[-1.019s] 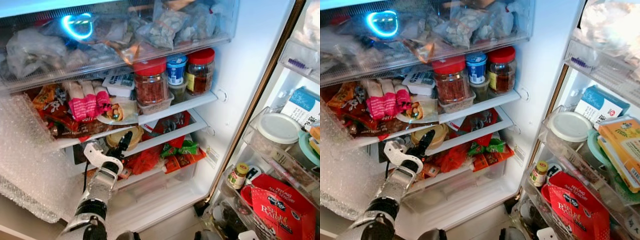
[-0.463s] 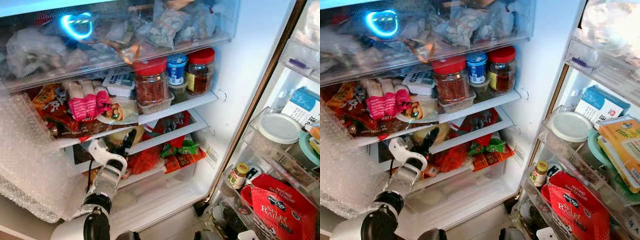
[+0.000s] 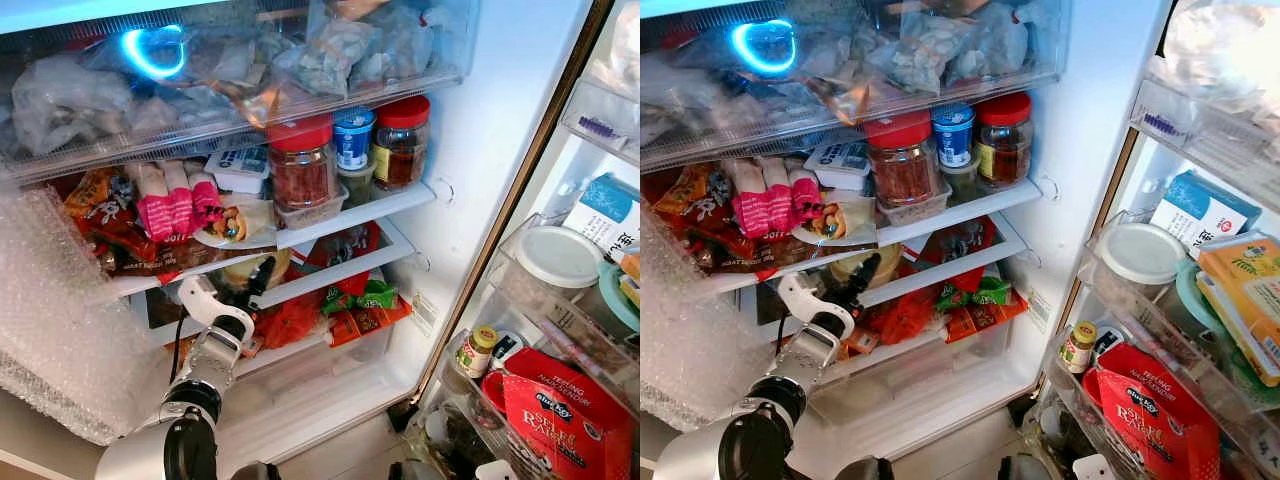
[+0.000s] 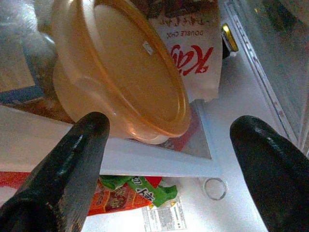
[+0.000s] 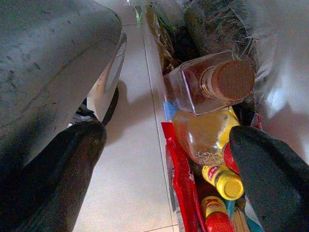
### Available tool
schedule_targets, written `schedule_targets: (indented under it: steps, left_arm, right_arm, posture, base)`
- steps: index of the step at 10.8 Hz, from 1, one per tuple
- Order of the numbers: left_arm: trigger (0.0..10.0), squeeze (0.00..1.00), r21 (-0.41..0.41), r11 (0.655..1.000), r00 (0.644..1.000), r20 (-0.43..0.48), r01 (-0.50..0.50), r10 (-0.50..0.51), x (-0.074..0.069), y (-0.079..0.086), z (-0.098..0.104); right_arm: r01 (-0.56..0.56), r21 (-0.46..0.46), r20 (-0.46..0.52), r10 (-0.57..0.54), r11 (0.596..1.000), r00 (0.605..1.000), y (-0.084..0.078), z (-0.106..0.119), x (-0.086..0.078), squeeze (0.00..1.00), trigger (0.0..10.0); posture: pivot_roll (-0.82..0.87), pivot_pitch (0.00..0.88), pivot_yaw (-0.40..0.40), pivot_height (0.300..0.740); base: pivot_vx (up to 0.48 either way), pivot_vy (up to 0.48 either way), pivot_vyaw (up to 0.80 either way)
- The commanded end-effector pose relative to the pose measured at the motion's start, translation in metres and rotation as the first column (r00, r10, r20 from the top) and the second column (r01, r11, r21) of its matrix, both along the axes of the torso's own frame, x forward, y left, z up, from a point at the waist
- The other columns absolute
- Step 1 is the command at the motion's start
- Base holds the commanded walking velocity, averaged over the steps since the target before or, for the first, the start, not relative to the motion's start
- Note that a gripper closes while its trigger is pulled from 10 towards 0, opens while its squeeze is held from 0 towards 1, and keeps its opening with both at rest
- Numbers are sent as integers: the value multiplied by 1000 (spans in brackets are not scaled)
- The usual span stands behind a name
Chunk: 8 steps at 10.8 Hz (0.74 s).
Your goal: Restocking fridge
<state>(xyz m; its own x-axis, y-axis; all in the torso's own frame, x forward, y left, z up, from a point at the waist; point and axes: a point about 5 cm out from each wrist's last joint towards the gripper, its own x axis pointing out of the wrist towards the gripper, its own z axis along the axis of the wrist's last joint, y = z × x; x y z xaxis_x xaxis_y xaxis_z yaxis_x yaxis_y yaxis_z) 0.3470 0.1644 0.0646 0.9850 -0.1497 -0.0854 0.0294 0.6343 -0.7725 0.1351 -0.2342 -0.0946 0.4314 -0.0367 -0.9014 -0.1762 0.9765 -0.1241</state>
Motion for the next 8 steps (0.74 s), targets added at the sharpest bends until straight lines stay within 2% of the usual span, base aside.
schedule_targets:
  steps: [1, 3, 5, 6, 7, 8]
  left_arm:
    - [10000, 0, 73, 997, 1000, 17, 23, -24, -5, 2, -4]
    - [10000, 0, 115, 993, 997, 58, 38, -45, -10, 4, -5]
    - [10000, 0, 156, 986, 994, 88, 53, -67, -23, 6, -12]
    - [10000, 0, 223, 973, 989, 113, 64, -91, -30, 7, -12]
    - [10000, 0, 330, 941, 982, 138, 76, -128, -35, 7, -10]
    - [10000, 0, 443, 893, 976, 149, 80, -161, -38, 6, -8]
  right_arm:
    - [-22, 39, 61, 20, 999, 998, 12, 4, 17, 0, 10000]
    - [-26, 38, 61, 24, 999, 998, 12, 5, 18, 0, 10000]
    - [-32, 37, 57, 30, 999, 998, 12, 4, 17, 0, 10000]
    - [-35, 36, 55, 33, 999, 998, 12, 4, 16, 0, 10000]
    - [-39, 35, 52, 37, 999, 998, 12, 4, 16, 0, 10000]
    - [-42, 35, 51, 40, 999, 998, 12, 4, 16, 0, 10000]
  posture:
    - [-93, 0, 26, 646]
    - [-83, 0, 25, 646]
    - [-86, 0, 30, 646]
    - [-81, 0, 29, 646]
    - [-79, 0, 29, 646]
    - [-76, 0, 29, 646]
  base:
    - [0, 0, 0]
    - [0, 0, 0]
    - [0, 0, 0]
    - [0, 0, 0]
    - [0, 0, 0]
    - [0, 0, 0]
